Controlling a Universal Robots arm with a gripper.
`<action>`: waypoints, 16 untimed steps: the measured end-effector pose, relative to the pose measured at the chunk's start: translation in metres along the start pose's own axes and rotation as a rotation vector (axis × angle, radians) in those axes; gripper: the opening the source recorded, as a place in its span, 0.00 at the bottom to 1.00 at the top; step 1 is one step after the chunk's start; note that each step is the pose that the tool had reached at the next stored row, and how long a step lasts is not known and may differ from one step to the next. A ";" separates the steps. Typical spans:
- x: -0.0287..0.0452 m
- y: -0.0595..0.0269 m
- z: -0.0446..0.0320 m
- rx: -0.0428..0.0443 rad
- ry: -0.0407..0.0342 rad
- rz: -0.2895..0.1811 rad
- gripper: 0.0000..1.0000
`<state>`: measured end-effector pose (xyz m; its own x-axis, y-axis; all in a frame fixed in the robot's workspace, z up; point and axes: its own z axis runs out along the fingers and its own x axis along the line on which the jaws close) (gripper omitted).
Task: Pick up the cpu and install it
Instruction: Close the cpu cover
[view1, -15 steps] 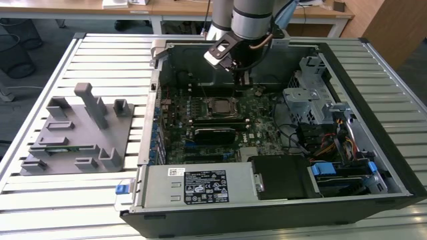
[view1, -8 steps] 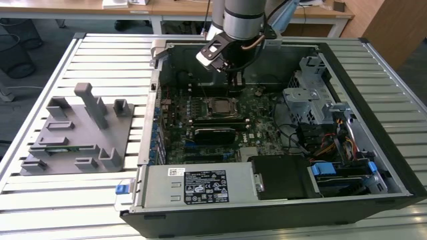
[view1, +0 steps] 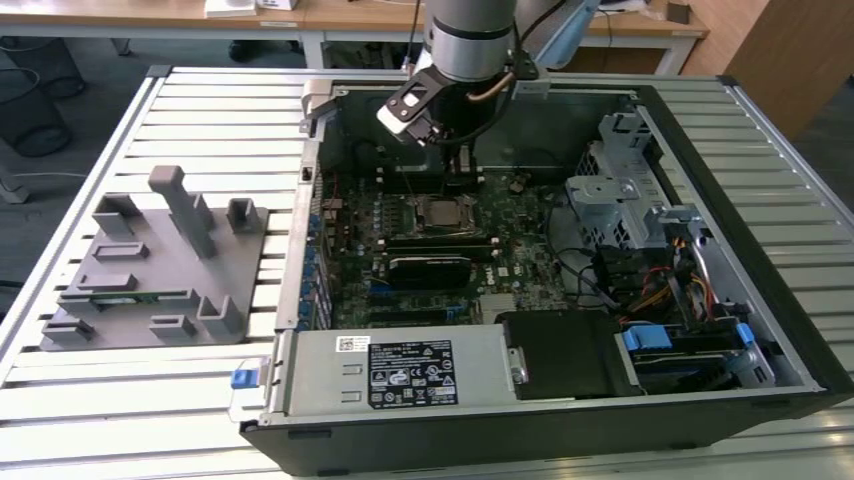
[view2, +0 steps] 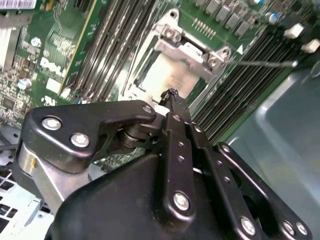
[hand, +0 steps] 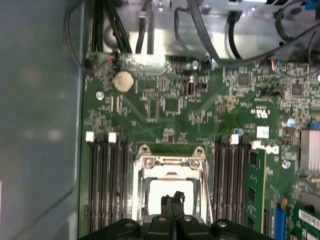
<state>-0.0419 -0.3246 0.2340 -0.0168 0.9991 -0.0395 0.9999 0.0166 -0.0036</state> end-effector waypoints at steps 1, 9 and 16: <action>-0.0001 -0.0027 0.0004 0.0000 0.0001 0.000 0.11; -0.0061 -0.0155 0.0091 -0.0009 0.0011 -0.024 0.11; -0.0061 -0.0236 0.0166 -0.0011 0.0019 -0.026 0.11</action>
<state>-0.0655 -0.3318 0.2177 -0.0426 0.9984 -0.0375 0.9991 0.0425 -0.0036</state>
